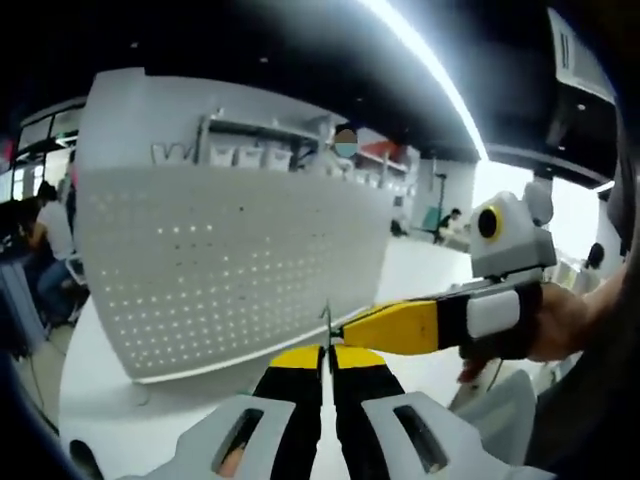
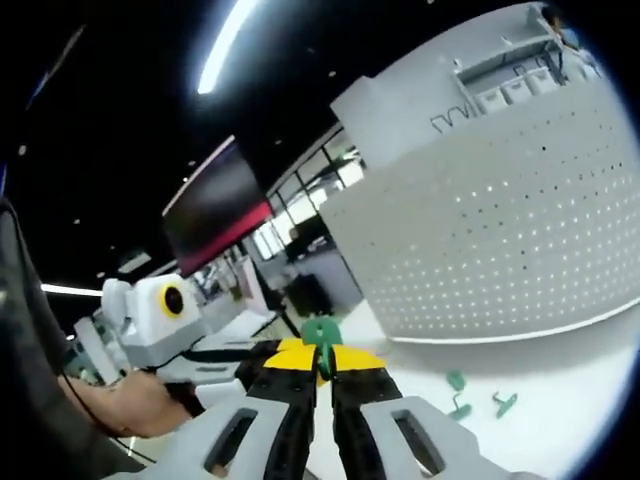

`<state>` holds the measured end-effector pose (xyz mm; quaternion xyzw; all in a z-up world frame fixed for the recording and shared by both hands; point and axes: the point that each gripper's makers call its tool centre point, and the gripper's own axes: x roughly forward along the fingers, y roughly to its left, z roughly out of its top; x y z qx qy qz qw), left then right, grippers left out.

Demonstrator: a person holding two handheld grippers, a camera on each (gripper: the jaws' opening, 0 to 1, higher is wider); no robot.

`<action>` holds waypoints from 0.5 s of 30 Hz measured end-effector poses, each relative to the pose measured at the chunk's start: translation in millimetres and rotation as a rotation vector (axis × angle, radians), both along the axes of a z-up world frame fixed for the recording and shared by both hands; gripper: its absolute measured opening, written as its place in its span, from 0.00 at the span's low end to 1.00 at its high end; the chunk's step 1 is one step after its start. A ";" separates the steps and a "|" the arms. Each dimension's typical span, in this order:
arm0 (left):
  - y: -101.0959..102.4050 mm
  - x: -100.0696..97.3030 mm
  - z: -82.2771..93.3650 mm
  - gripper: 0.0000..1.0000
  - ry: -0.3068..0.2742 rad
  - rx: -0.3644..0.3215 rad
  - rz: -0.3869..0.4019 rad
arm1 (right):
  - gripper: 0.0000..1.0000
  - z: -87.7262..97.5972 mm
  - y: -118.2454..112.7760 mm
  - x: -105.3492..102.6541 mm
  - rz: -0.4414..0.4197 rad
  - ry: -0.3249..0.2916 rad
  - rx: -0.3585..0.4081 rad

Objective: Insert the hook assembly into the mounting plate slot until the hook locks in place.

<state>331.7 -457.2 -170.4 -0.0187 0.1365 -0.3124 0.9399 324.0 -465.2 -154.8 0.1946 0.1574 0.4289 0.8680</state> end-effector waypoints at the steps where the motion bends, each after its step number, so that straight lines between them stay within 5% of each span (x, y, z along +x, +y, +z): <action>1: 0.5 -0.2 0.3 0.01 -0.003 0.003 0.003 | 0.02 -0.1 0.3 0.1 0.000 0.002 0.004; 15: 3.3 0.4 -5.6 0.04 0.025 -0.043 0.004 | 0.00 -5.4 3.0 0.5 -0.008 -0.008 -0.039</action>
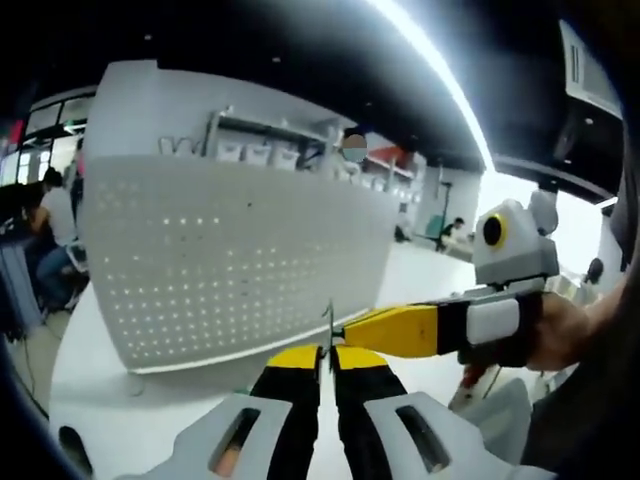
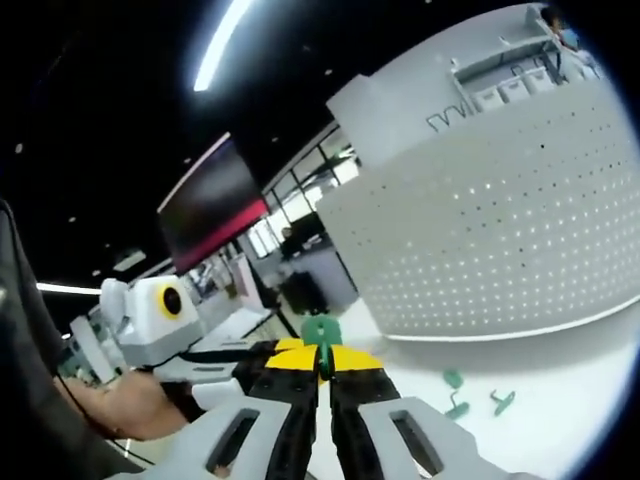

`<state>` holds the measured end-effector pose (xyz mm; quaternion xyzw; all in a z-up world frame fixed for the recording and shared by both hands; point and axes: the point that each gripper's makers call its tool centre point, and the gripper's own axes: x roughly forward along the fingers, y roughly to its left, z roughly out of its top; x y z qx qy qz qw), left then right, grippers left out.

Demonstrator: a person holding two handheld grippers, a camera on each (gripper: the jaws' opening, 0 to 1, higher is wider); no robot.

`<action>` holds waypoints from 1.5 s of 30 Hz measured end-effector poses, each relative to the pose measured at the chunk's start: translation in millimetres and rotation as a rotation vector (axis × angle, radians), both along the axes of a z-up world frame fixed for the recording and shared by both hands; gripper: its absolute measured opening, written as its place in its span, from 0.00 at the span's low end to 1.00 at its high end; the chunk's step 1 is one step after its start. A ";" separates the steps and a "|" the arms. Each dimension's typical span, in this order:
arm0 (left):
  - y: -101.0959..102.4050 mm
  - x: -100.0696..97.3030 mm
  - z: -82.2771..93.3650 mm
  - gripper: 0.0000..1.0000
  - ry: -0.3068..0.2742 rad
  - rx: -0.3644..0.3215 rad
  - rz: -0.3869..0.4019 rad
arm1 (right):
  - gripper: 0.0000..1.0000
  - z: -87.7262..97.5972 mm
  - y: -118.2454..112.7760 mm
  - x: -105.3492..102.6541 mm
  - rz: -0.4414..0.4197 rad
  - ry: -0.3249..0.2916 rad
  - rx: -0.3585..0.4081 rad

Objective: Insert the hook assembly into the mounting plate slot until the hook locks in place.

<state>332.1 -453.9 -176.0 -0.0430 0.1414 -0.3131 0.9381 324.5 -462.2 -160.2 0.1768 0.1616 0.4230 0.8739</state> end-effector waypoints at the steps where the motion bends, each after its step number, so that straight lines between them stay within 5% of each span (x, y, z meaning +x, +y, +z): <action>1: -0.1 0.2 -1.3 0.04 -0.015 0.015 -0.006 | 0.00 -1.2 0.0 0.2 0.000 0.001 -0.005; 11: -3.3 -1.9 -10.0 0.12 0.000 0.041 -0.046 | 0.00 -6.0 -1.7 1.8 -0.008 -0.003 -0.025; 22: -9.1 -5.2 -12.8 0.42 0.027 0.046 -0.069 | 0.00 -6.7 -5.6 10.1 0.003 -0.037 -0.081; 27: -8.3 -6.1 -19.0 0.47 0.029 0.067 -0.079 | 0.00 -6.8 -7.0 12.4 0.012 -0.056 -0.110; 39: -2.6 -9.2 -19.6 0.66 0.046 0.046 -0.075 | 0.00 -12.9 -8.1 18.0 0.019 -0.078 -0.162; 45: 0.1 -13.0 -15.6 0.77 0.061 -0.019 -0.067 | 0.00 -6.5 -13.0 24.6 -0.032 -0.130 -0.166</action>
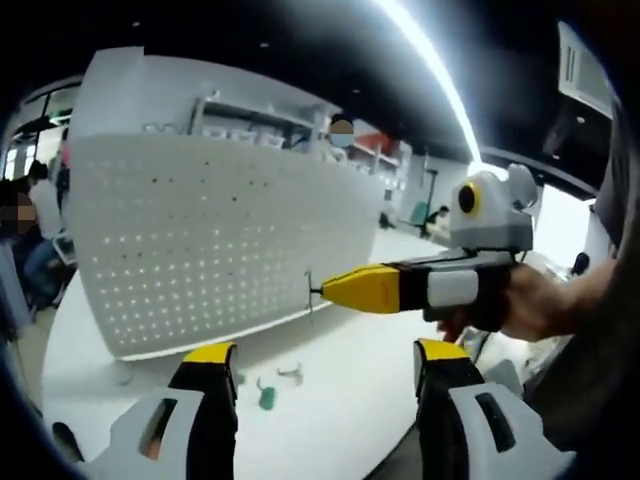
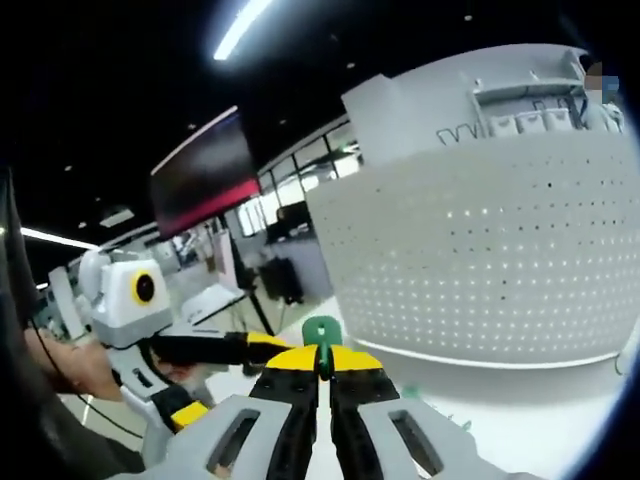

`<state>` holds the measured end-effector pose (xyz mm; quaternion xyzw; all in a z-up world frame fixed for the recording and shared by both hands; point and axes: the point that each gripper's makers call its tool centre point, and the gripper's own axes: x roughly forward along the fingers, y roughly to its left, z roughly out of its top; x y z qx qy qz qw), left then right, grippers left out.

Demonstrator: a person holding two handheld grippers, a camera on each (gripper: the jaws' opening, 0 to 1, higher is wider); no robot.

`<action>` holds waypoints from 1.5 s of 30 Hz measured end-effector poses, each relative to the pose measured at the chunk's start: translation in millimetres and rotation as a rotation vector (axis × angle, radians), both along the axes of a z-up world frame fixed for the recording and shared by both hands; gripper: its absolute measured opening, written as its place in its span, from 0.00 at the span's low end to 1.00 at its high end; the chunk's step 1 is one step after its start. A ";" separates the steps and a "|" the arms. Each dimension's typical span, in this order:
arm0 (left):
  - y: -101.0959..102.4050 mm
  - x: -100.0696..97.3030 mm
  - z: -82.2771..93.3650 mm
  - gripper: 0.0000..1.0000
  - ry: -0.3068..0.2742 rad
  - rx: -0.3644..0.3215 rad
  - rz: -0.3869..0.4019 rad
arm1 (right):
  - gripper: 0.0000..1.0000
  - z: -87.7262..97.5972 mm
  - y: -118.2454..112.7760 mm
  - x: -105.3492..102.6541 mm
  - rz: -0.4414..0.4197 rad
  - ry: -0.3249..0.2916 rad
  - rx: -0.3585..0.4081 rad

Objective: Insert the hook assembly into the mounting plate slot until the hook locks in place.

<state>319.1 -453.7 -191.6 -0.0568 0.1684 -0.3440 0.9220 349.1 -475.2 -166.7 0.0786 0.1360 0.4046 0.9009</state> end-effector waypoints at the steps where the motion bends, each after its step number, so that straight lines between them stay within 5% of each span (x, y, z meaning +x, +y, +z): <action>1: 0.1 -0.2 0.6 0.79 0.001 -0.006 0.005 | 0.00 0.6 -0.3 0.9 -0.004 -0.006 0.000; 17: 7.3 5.0 -0.5 0.88 0.013 0.009 0.057 | 0.00 15.6 -9.3 20.8 -0.114 -0.131 -0.008; 45: 16.7 11.6 -6.5 0.88 0.051 0.001 0.090 | 0.00 28.3 -75.1 126.8 -0.434 -0.249 -0.085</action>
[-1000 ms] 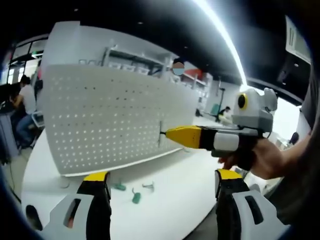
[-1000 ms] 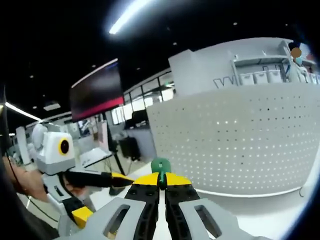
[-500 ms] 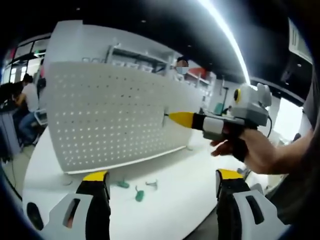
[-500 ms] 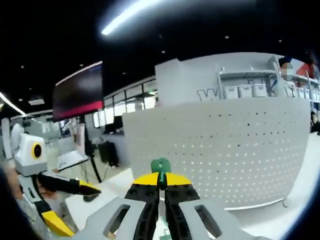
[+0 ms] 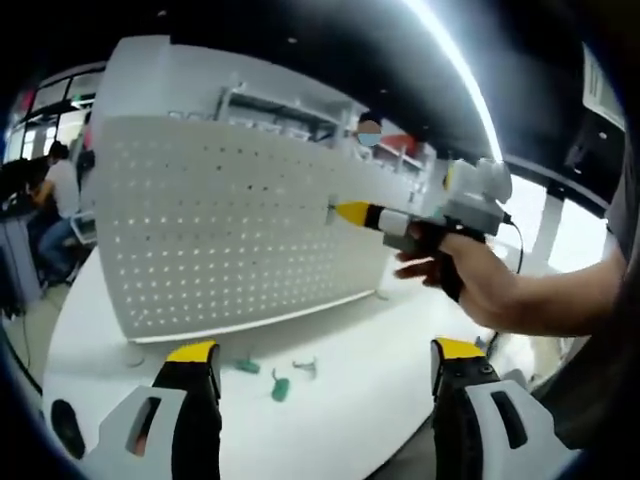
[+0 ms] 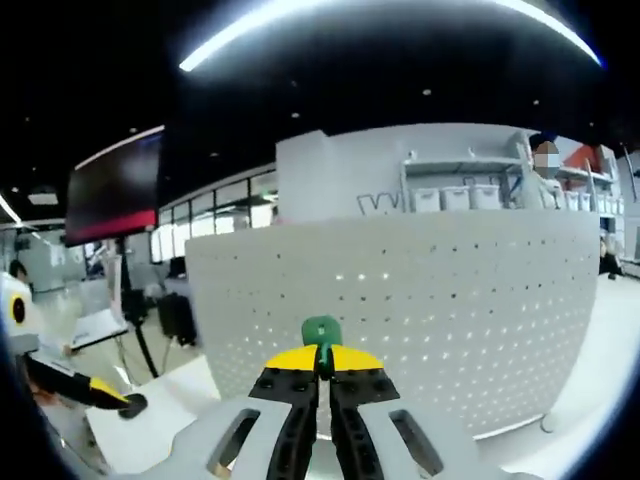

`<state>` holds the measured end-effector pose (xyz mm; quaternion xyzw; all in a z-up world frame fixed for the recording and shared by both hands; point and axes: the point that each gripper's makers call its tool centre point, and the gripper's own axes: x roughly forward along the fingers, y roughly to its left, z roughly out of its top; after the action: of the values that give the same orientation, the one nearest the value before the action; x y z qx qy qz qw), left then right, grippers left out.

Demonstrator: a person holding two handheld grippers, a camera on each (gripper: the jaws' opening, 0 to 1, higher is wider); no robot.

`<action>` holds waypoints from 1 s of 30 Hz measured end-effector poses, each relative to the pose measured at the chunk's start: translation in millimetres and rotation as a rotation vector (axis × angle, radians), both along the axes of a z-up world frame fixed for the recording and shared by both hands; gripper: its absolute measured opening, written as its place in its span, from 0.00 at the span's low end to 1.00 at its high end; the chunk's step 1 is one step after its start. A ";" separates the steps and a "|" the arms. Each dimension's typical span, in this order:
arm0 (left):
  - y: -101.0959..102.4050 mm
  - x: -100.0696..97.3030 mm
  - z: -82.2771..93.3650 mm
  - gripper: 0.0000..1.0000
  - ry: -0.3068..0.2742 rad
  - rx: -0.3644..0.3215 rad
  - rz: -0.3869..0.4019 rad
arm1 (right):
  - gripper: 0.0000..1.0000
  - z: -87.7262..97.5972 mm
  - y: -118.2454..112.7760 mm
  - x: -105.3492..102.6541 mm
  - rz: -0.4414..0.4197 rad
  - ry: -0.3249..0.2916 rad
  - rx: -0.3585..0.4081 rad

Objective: Insert the hook assembly into the mounting plate slot until the hook locks in place.

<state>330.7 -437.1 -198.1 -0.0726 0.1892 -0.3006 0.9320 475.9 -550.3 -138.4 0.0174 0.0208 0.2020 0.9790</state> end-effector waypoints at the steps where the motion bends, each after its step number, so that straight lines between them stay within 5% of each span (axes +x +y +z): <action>1: -0.6 0.7 1.6 0.88 -0.003 0.001 -0.003 | 0.00 0.2 -0.8 3.7 -0.005 -0.001 -0.006; 30: 8.3 8.8 12.5 0.86 -0.016 -0.010 0.022 | 0.00 29.6 -40.3 86.5 -0.166 -0.083 0.025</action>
<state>339.6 -428.8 -185.6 -0.0769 0.1796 -0.2918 0.9363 562.4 -590.6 -108.8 0.0229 -0.0238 0.1211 0.9921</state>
